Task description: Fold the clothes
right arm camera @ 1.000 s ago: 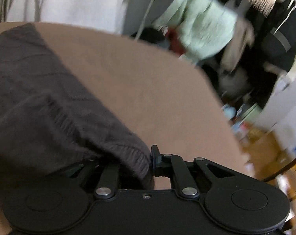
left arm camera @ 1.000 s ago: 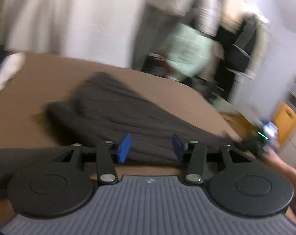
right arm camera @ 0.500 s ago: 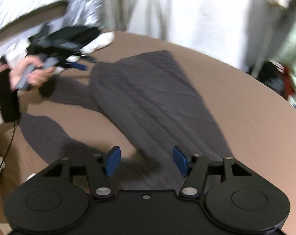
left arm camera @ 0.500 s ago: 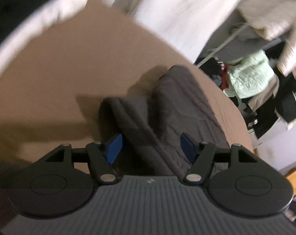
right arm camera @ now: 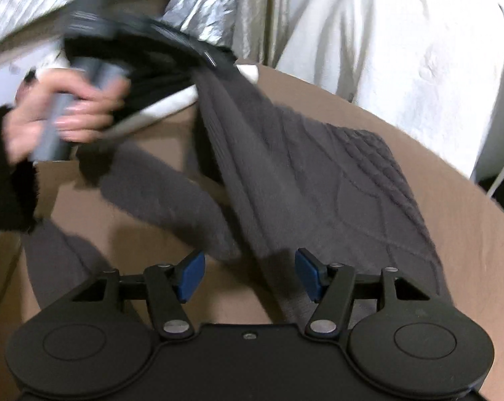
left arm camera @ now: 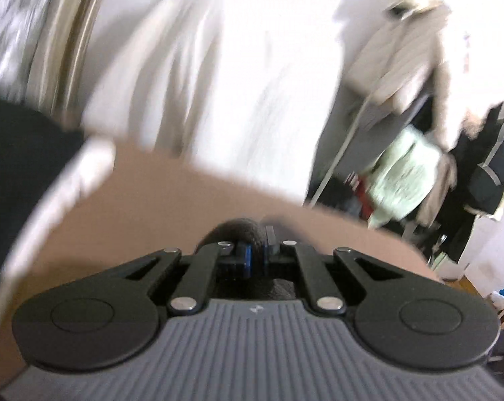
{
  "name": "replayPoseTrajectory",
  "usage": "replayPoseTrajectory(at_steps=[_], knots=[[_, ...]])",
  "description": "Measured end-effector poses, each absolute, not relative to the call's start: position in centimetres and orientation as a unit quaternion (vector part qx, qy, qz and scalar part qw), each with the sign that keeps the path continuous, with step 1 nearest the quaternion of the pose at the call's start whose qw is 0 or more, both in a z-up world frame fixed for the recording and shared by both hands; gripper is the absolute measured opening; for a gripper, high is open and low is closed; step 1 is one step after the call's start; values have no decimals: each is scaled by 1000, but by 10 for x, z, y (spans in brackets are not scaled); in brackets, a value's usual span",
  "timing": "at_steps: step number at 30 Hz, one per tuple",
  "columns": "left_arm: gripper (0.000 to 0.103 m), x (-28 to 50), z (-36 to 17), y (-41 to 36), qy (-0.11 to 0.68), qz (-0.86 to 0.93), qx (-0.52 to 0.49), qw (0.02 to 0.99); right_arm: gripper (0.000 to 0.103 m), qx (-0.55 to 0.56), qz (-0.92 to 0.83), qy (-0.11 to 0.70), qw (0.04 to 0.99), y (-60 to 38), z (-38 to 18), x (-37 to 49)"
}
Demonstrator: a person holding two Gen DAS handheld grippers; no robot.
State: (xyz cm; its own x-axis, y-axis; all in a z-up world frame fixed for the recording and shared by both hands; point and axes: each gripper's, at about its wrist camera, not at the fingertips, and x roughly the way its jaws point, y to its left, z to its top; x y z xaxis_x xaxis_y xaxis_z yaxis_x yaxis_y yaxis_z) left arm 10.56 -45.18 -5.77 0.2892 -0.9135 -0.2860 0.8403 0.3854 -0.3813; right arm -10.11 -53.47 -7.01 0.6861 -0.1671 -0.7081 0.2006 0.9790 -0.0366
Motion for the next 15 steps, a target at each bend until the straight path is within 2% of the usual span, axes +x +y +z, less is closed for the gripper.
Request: replayPoseTrajectory(at_steps=[5,9,12,13,14,15], knots=[[6,47,11,-411,124,-576,-70,805,66,19,-163,335,928,-525,-77,-104],[6,3,42,-363,46,-589,-64,805,66,-59,-223,288,929,-507,-59,-110],[6,-17,57,-329,34,-601,-74,795,65,-67,-178,291,938,-499,-53,-119],[6,-19,58,-320,46,-604,-78,792,58,-65,-161,295,940,-497,-52,-122],[6,-20,57,-312,60,-607,-82,788,42,-64,-145,299,941,-495,-51,-125],[6,-18,52,-305,76,-609,-87,785,33,-61,-128,303,942,-493,-51,-129]])
